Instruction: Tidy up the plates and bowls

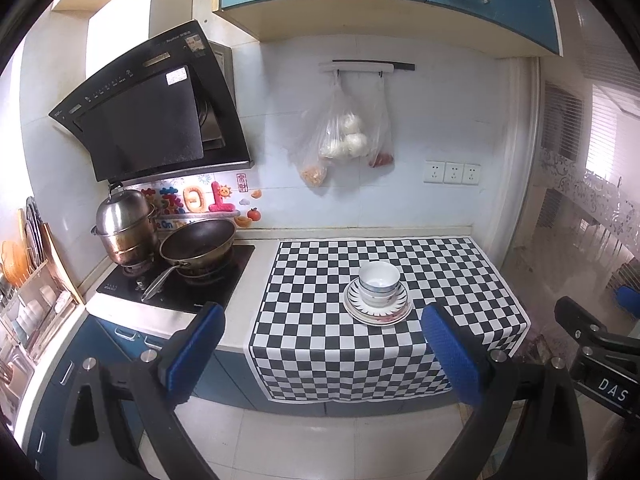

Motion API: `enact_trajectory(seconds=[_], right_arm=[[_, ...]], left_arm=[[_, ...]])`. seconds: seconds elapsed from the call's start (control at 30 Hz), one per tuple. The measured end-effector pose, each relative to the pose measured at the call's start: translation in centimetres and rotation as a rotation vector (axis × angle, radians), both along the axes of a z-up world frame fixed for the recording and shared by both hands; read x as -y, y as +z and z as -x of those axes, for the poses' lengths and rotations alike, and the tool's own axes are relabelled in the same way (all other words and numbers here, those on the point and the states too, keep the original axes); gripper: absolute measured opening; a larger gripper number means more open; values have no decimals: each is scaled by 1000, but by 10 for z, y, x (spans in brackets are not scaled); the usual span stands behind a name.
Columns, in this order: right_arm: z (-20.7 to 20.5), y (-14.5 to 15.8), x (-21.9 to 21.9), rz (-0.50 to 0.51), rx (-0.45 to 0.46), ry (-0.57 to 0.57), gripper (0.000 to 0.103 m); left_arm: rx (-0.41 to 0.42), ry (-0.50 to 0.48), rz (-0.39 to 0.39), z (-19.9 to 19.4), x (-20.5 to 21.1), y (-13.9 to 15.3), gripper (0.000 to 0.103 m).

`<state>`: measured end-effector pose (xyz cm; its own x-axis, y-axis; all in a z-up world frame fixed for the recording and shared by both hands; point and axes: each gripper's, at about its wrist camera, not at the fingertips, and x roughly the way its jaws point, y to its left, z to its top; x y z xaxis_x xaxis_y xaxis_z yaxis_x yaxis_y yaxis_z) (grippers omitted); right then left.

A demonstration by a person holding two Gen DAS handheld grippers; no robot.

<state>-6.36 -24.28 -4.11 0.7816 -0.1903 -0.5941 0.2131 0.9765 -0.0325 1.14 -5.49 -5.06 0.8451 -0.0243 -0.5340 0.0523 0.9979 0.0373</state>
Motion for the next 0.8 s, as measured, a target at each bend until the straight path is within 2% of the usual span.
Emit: enact_trajectory(seconds=[0.8], right_arm=[[13, 7, -2, -2, 28, -1, 103]], left_arm=[[27, -9, -21, 17, 12, 5, 101]])
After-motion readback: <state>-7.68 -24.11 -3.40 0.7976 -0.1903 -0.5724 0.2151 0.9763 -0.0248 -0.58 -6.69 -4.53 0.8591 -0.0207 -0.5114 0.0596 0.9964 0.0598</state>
